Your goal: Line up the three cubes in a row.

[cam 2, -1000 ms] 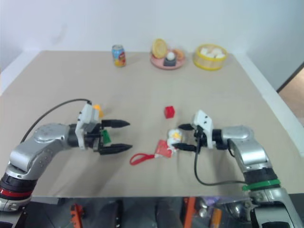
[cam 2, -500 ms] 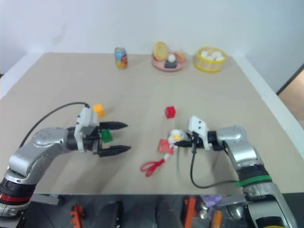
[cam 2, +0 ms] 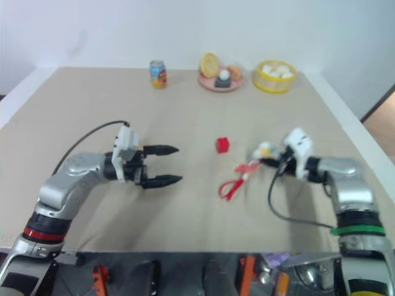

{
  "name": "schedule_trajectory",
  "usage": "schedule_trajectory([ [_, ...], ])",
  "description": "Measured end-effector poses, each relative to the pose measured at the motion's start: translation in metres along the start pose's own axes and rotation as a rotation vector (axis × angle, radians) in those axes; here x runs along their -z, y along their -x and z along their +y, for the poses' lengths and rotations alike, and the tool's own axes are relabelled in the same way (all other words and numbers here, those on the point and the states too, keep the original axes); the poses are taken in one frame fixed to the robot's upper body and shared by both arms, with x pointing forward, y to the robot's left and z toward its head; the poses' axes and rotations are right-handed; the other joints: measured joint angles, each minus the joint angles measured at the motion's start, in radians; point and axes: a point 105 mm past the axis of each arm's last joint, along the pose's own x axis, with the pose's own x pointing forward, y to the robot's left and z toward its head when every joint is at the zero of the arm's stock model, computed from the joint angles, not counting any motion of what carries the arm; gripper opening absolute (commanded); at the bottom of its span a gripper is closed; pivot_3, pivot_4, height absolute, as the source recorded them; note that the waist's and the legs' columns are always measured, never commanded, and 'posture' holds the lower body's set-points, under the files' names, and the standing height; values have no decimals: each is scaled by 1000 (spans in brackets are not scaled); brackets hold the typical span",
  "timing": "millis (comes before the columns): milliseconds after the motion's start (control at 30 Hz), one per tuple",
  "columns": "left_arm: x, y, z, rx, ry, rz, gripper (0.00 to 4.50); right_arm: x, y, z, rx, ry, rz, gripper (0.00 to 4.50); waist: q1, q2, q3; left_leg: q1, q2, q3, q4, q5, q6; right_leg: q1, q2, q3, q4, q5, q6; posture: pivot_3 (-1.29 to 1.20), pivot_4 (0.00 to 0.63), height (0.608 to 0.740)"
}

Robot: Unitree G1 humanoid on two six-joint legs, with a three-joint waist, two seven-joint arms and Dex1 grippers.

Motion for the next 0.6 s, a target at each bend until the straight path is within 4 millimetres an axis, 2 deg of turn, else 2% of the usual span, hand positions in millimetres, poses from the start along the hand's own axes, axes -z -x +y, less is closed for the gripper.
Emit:
schedule_trajectory([
  [100,2,-8,2,5,1,-13,4349,-7,22,-48,260,1,-15,686,-5,0,0,1,0,0,-1,-1,1,0,0,0,0,-1,-1,0,150,740],
  [167,5,-12,5,-7,-1,-21,4349,5,28,-67,407,-15,29,686,-8,0,0,1,0,0,-1,-2,3,0,0,0,0,-1,-1,0,150,740],
  [233,10,-16,8,-28,2,-23,4349,24,29,-76,510,-16,104,686,-10,0,0,1,0,0,-1,-2,3,0,0,1,0,-1,-1,0,150,740],
  [300,13,-17,10,-43,6,-19,4349,40,23,-74,555,-15,148,1383,-15,0,0,1,0,0,-1,-2,3,0,0,2,0,-1,0,0,150,740],
  [400,12,-19,11,-55,-3,-22,4349,50,11,-68,573,-21,160,2332,-25,1,0,1,-2,0,-1,-2,3,1,0,3,0,-1,3,0,150,740],
  [567,12,-18,12,-68,-10,-16,4349,45,-12,-57,550,-39,123,4076,-34,1,0,1,-2,0,-1,-1,3,1,0,4,0,0,3,0,150,740],
  [600,11,-18,12,-73,-11,-17,4349,41,-13,-59,562,-40,109,4076,-34,1,0,1,-2,0,-1,-1,3,2,0,4,0,0,3,0,150,740],
])
